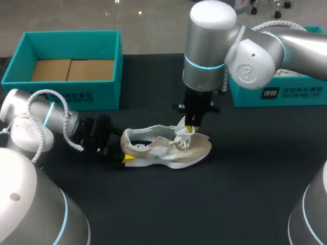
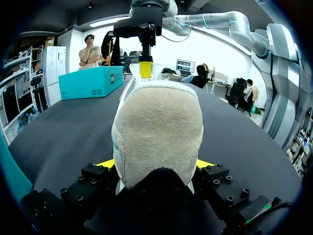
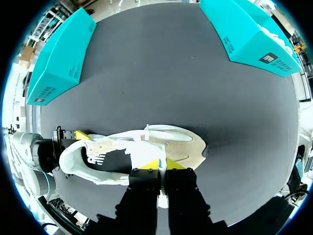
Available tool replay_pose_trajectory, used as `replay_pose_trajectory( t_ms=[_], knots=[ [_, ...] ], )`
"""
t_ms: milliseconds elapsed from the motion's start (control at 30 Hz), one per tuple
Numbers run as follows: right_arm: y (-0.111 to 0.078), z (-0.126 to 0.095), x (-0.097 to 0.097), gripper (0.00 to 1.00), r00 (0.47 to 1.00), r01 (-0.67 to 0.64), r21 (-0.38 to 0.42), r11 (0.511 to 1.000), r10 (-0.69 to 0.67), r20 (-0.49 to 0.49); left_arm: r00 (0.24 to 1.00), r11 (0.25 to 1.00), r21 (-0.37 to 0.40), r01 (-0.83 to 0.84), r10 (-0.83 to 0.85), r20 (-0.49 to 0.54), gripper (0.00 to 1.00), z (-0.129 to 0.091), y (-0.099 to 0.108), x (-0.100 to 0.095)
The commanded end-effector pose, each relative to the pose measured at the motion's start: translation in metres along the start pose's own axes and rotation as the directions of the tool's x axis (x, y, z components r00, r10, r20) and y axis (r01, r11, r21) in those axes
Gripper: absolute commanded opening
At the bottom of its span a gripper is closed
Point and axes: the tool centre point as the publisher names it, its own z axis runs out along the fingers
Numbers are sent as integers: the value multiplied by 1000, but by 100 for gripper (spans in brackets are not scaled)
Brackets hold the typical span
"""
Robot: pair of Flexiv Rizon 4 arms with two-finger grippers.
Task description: Take the shoe out of the shoebox, open the shoe tongue, remove and reinsert the insole, then place the shoe into the shoebox
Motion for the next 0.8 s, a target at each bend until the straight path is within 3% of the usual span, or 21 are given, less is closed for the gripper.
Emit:
replay_pose_trajectory(
  t_ms=[33,300,400,433,533,733,800],
  knots=[
    [-1,11,-10,12,998,0,-7,1000,-1,-58,1000,1000,-5,0,0,-1,0,4,4,-2],
    [-3,27,-13,25,998,-15,-23,1000,13,-59,1000,1000,-5,0,0,-1,0,4,4,-2],
    [-5,32,-14,36,999,-29,-20,999,28,-47,1000,1000,-5,0,0,-1,0,4,4,-2],
    [-6,33,-14,44,999,-32,-20,999,31,-39,1000,1000,-5,0,0,-1,0,4,4,-2],
    [-7,35,-16,50,999,-42,-20,999,42,-24,1000,1000,-5,0,0,-1,0,4,4,-2],
    [-9,36,-18,100,999,-54,-19,998,54,-3,1000,1000,-5,0,0,-1,0,4,4,-2],
    [-10,31,-19,100,998,-58,-29,998,58,4,1000,1000,-5,0,0,-1,0,4,4,-2]
  ],
)
